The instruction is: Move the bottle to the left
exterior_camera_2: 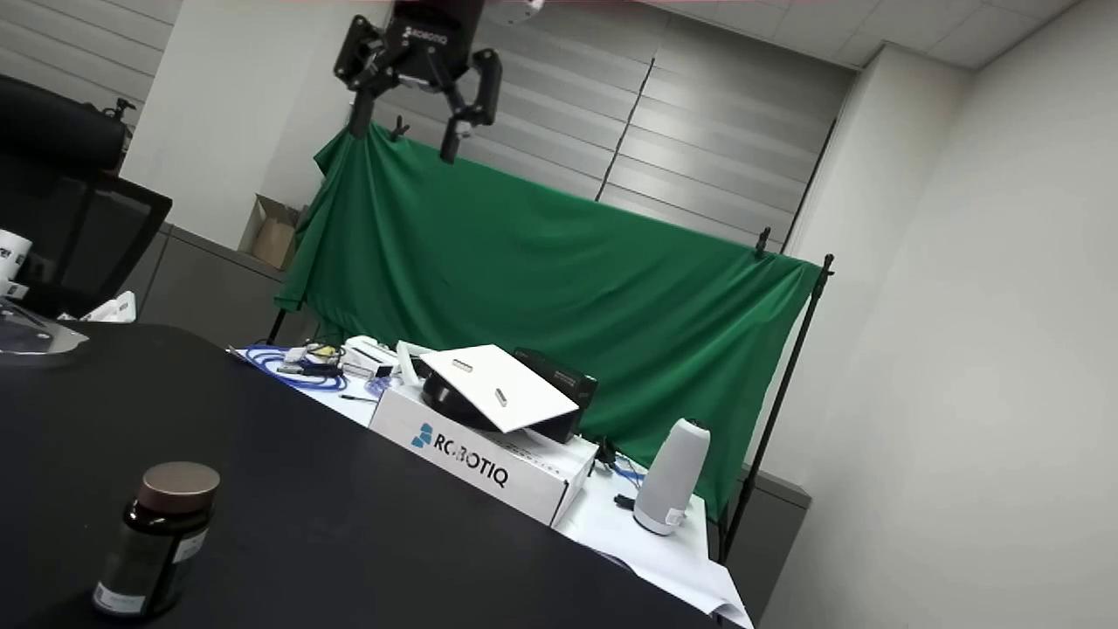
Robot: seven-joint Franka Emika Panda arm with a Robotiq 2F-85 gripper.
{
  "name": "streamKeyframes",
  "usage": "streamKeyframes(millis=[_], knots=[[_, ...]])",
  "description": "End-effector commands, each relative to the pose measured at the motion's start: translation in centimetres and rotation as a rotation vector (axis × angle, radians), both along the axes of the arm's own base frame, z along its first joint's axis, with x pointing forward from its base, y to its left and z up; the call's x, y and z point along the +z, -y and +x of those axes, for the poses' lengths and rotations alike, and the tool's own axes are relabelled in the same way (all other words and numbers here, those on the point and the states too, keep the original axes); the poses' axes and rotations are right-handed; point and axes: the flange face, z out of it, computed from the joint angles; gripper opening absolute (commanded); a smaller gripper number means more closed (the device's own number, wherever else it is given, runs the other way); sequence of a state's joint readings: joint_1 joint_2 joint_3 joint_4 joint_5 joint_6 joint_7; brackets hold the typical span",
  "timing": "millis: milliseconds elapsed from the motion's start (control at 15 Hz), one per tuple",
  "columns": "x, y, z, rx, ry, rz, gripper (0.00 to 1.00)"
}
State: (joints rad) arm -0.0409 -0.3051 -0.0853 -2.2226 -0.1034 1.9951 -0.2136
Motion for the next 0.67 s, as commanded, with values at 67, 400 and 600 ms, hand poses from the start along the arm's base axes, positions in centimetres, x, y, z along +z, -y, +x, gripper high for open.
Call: streamKeyframes(millis=[67, 400, 600], knots=[[-5.2, -4.9, -1.9, 0.095, -0.029, 0.048, 1.00], [-14.0, -7.4, -4.2, 0.114, -0.044, 0.072, 1.00], [-17.8, -7.7, -4.7, 0.095, -0.036, 0.084, 1.00]])
